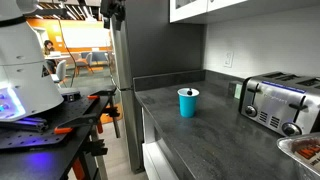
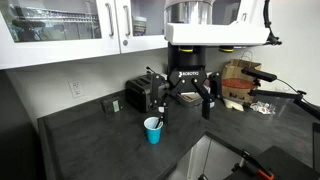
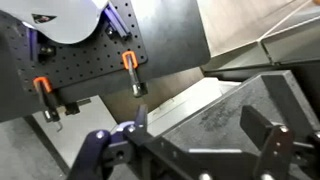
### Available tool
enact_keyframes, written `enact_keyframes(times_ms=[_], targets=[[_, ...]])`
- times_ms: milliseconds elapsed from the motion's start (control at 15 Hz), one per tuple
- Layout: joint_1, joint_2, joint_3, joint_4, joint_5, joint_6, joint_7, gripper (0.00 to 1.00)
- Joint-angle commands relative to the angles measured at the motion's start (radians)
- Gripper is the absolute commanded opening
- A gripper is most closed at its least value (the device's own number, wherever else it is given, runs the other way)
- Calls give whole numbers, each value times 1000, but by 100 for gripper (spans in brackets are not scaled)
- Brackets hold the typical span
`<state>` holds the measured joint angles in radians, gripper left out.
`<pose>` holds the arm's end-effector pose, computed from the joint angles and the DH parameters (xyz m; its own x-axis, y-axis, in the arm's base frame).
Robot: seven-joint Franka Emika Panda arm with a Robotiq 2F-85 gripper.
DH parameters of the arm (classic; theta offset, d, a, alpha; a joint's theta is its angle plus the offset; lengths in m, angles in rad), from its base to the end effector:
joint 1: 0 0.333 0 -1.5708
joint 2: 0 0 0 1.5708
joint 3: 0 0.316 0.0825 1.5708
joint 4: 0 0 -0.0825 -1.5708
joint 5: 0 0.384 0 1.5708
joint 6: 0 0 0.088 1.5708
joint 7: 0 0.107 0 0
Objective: Remove the marker from the cup and place it on the table
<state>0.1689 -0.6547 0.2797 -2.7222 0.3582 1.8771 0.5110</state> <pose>0.2811 0.1569 0.3945 0.9323 -0.2635 -0.2476 -0.2781 -0.9602 -0.0254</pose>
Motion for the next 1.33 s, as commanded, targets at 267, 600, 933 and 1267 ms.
enact_keyframes(times_ms=[267, 600, 933, 1267], targets=[[-8, -1, 7, 1, 4, -3, -4, 100], [-16, 62, 8, 28, -58, 57, -88, 100], [-44, 328, 12, 169, -266, 242, -205, 100], [-30, 649, -11, 375, -521, 303, -281, 100]])
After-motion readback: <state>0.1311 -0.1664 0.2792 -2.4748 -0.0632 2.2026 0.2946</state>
